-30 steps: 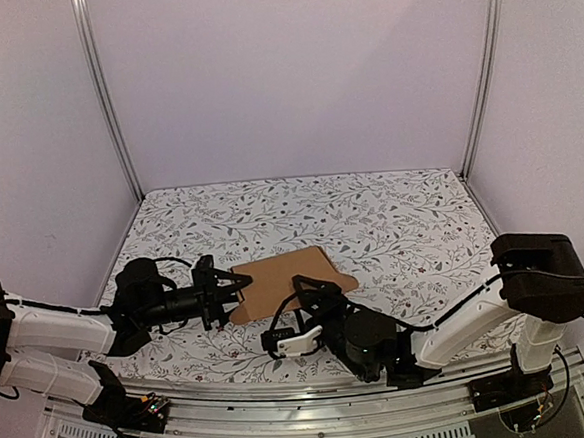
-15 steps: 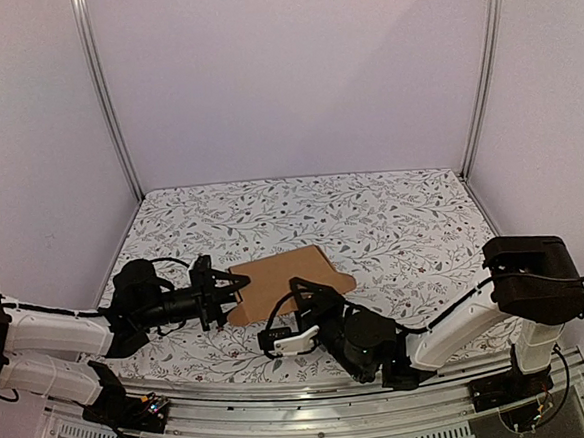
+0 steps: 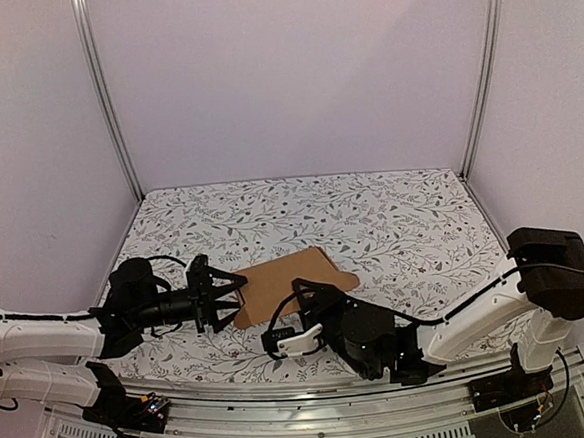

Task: Fold the paper box

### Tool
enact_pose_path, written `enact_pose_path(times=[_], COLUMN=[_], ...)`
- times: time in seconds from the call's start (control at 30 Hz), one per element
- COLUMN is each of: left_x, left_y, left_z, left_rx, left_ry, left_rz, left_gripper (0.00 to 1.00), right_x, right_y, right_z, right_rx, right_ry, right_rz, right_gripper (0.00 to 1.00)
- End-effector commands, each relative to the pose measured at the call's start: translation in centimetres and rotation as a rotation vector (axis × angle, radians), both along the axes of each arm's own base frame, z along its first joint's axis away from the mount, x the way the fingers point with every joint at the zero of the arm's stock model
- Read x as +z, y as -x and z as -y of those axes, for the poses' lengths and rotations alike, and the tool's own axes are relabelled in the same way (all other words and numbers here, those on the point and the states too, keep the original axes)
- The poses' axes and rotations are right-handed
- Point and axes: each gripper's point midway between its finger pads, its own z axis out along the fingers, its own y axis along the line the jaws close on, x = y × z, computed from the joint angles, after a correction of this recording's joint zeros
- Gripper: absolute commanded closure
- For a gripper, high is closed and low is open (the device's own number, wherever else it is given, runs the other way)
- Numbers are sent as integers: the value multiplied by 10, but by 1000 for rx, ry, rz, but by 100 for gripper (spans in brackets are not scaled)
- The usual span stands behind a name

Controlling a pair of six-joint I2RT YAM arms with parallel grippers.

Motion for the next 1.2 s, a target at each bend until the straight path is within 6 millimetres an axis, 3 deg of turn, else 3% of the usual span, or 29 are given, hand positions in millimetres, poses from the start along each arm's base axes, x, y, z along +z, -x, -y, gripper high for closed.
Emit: enact_pose_path(times=[0.0,0.07,0.17,0.2,0.4,0.53,0.7,0.9,1.17], left_x=[3,6,6,6,11,23,31,31,14], left_y=[-2,-3,-5,-6,-12,-13,-10,0,11], left_z=[-4,-7,-13,-16,-23,-19,-17,-5,17], left_rx=[-6,-4,-6,-2,-23,-58,-106,-173,-262], left_ry=[-113,-161,-264,-297,-444,-461,-490,-510,-581], left_rz=[65,94,133,148,281,375,450,511,581], left_gripper=[19,14,13,13,17,22,27,36,56], right_x=[-10,0,-2,11,22,11,-1,-25,-54], right_y=[6,9,17,19,40,45,49,38,17], right_z=[24,36,59,64,97,114,108,95,75], right_rx=[-16,-15,-10,-17,-19,-83,-111,-186,-238], right_ry=[122,123,219,190,234,307,337,390,394], right_rz=[-167,-248,-428,-500,-898,-1097,-1299,-1432,-1424], right_gripper=[71,71,69,69,68,68,69,71,70])
